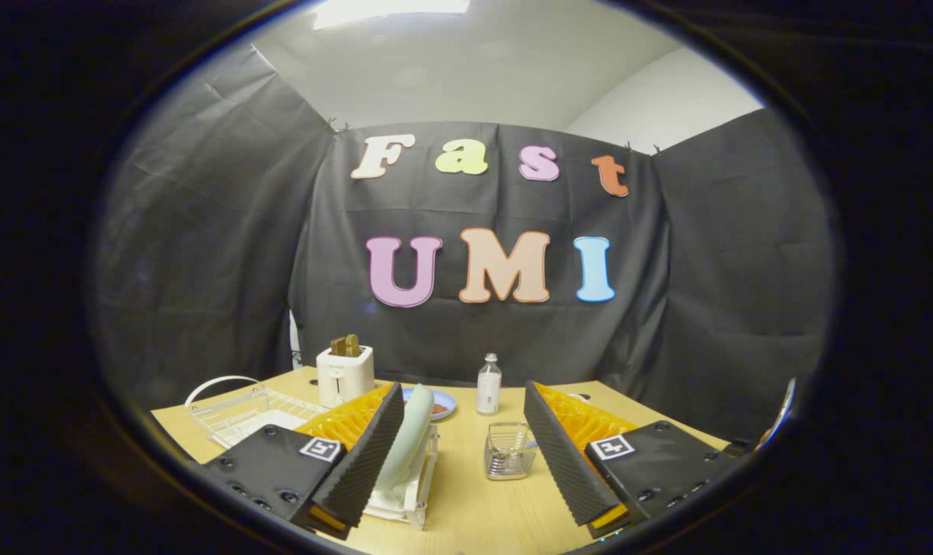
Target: Take the plate from the dish rack, then take the spoon from the basket and place it into the plate.
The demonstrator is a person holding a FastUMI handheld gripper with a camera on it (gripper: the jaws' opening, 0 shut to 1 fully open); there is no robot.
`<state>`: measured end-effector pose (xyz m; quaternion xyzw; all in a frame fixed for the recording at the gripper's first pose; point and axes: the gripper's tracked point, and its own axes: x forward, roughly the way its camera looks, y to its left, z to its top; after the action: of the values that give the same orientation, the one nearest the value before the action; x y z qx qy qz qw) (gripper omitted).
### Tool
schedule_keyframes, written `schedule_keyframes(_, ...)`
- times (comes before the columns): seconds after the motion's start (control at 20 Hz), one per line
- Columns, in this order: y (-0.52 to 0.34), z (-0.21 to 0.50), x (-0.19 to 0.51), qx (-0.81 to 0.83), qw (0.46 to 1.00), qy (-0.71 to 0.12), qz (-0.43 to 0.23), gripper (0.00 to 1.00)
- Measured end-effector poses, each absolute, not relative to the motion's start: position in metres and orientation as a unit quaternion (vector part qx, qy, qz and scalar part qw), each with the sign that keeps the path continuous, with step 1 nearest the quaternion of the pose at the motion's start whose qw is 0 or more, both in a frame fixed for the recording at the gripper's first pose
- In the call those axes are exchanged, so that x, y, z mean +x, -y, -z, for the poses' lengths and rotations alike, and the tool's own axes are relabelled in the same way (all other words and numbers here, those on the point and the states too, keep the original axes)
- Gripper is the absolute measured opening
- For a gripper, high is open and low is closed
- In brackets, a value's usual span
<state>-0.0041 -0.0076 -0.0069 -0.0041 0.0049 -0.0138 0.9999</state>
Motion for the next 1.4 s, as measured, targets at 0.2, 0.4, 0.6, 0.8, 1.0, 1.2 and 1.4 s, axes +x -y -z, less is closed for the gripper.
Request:
schedule_keyframes(0.2,0.009,0.009,-0.002,-0.002,1.000,-0.008,0.016,1.00)
schedule_keyframes(0.4,0.015,0.001,0.004,-0.009,0.999,-0.005,0.037,1.00)
schedule_keyframes(0.6,0.011,-0.018,0.025,-0.014,0.997,-0.009,0.072,1.00)
schedule_keyframes(0.8,-0.020,-0.020,0.062,-0.022,0.994,-0.064,0.080,1.00)
schedule_keyframes(1.0,-0.066,0.001,0.100,0.024,0.984,-0.163,0.064,1.00)
schedule_keyframes(1.2,-0.083,0.037,0.115,0.069,0.956,-0.273,0.079,1.00)
schedule_keyframes(1.4,-0.057,0.085,0.107,0.054,0.912,-0.385,0.131,1.00)
